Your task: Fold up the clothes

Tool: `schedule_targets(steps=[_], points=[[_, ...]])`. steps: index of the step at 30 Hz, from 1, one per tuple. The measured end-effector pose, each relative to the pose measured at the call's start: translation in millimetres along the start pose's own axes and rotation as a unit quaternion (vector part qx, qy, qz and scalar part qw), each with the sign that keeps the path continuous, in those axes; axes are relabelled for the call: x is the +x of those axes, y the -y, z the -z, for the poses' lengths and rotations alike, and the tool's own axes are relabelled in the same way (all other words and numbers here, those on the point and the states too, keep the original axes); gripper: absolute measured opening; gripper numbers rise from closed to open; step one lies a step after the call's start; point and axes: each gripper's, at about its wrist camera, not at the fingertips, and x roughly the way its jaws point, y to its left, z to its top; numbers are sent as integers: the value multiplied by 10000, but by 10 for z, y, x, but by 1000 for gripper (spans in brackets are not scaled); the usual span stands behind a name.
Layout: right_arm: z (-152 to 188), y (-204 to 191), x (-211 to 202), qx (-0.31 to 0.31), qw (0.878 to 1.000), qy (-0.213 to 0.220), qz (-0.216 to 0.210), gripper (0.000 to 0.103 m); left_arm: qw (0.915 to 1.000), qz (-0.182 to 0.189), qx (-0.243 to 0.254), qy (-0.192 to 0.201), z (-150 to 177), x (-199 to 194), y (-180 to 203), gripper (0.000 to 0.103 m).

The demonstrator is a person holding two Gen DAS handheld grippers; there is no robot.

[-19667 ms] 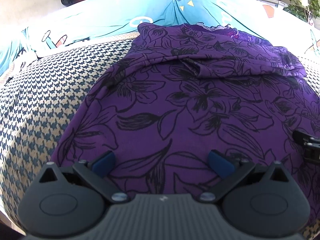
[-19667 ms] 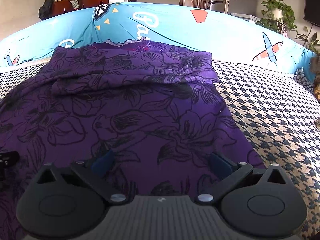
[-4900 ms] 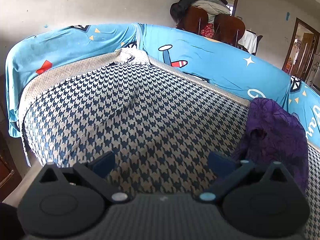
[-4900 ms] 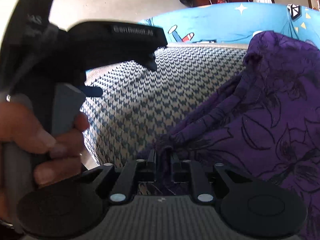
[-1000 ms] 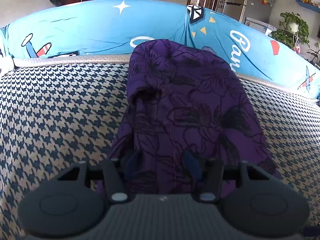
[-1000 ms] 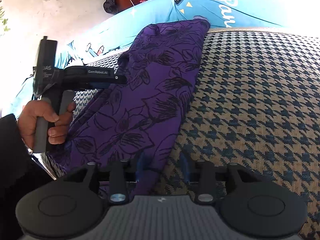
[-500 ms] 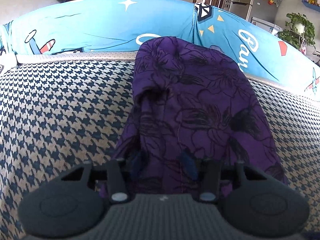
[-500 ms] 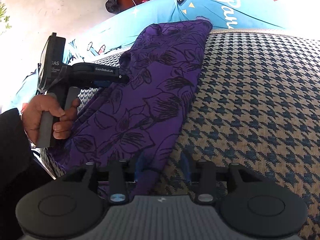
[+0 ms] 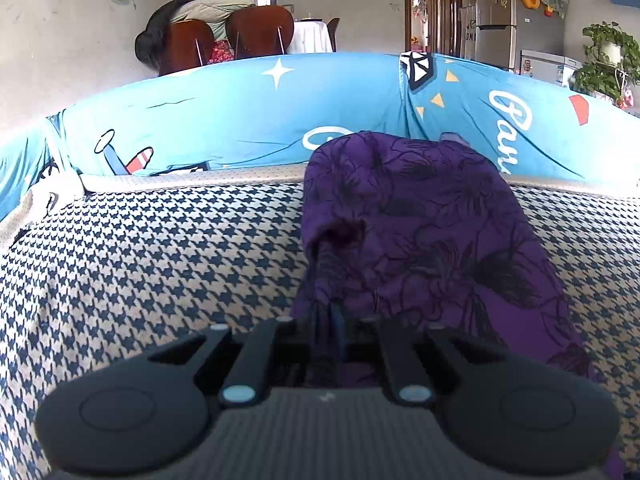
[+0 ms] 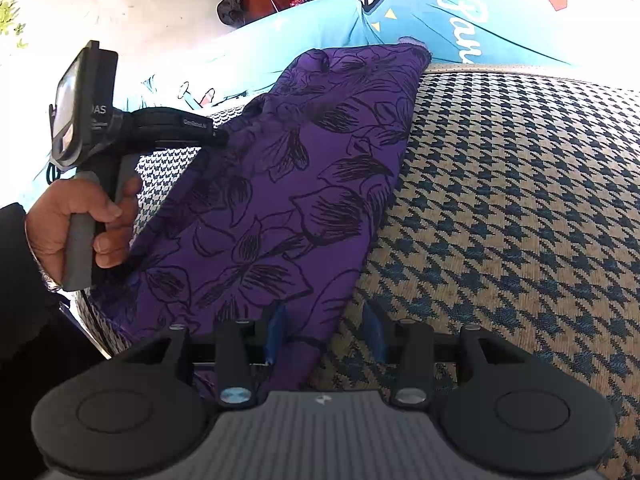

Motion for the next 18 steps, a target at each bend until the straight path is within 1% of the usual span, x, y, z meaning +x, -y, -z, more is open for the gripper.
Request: schedule_targets(steps=[2,5,7,8,12,15,17,18], points=[[4,3,3,2,10000,3,-16,46,9997,-89,-81,-209,52,120,-35,9],[17,-2,-6,-115,9999,5,-6,48,9991,-136,-148,-372,122,216,-52,10],[23,-5,-15,-177,9998,9,15,49,9989,-134,-169,-404,126,218,-53,11],[24,-2,-19,-187,9998,8,19,49,9988,-108,-224,-430,120,213,-65,13],[16,9,-31,-109,9999,-3,-3,49,9962,136,-700,-496,92,163,-187,21],[8,1,-27,-58,10000,-10,-7,49,9957,242,-839,-314,31,63,-206,31],[8,-11,-22,-66,10000,-9,-1,50,9955,296,-891,-153,-20,-10,-201,40],[8,-17,-20,-71,10000,-9,2,51,9954,326,-892,-85,-47,-24,-183,42]])
